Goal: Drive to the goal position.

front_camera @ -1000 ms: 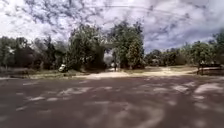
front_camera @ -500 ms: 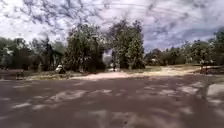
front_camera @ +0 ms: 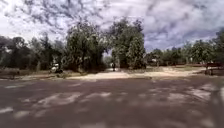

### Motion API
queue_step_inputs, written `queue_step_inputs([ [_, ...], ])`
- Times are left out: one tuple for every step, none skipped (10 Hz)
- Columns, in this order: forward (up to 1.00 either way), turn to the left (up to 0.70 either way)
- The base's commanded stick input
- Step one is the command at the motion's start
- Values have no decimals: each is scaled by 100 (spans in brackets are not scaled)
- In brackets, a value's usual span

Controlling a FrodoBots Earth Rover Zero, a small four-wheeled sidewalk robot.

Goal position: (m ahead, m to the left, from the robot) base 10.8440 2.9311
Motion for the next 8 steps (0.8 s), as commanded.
queue_step_inputs([
  [85, 0],
  [85, 0],
  [85, 0],
  [85, 0],
  [85, 0],
  [85, 0],
  [85, 0],
  [85, 0],
])
